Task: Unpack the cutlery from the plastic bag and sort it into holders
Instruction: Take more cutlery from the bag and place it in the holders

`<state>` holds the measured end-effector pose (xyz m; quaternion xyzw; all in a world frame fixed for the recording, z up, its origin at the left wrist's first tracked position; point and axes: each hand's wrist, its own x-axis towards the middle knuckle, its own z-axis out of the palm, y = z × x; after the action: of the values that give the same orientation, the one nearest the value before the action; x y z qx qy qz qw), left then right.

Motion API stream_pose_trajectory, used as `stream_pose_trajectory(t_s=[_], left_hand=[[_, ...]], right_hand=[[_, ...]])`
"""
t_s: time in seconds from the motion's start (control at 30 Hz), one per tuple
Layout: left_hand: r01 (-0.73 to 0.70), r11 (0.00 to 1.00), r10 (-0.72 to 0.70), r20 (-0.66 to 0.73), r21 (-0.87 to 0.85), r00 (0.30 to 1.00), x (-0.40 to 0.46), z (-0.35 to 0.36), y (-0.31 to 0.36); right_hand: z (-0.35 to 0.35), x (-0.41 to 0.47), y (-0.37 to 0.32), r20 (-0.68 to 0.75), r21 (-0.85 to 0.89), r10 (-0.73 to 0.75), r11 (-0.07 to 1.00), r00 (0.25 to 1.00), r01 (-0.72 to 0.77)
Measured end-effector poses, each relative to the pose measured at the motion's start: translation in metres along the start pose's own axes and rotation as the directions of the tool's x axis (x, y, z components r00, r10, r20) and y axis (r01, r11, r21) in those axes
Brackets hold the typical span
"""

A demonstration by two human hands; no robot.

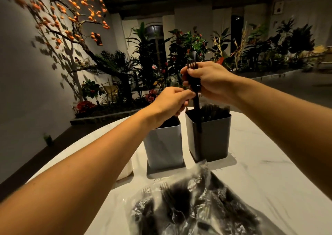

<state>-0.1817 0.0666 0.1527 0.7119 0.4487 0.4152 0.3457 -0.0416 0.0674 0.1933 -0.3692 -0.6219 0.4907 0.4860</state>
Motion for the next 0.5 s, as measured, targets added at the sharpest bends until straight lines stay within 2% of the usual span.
stream_pose_trajectory(t_s=[0.1,0.2,0.37,0.5], left_hand=[[-0.038,0.997,0.038,-0.003,0.062,0.999,-0.014,-0.014,-0.003],[-0.018,0.993,0.026,-0.070,0.115,0.997,-0.021,-0.026,-0.009],[-0.022,0.978,0.060,-0.182,0.207,0.981,-0.020,-0.035,-0.019],[-0.057,0.982,0.105,-0.272,0.177,0.956,-0.013,-0.032,-0.017]], right_hand=[[0.016,-0.005,0.005,0.096,-0.064,-0.027,0.997,0.995,0.033],[0.025,-0.003,0.010,0.103,-0.240,-0.087,0.965,0.991,0.110],[0.027,0.007,0.016,0.034,-0.526,-0.356,0.788,0.934,0.319],[0.027,0.013,0.015,0.033,-0.565,-0.481,0.714,0.876,0.413]])
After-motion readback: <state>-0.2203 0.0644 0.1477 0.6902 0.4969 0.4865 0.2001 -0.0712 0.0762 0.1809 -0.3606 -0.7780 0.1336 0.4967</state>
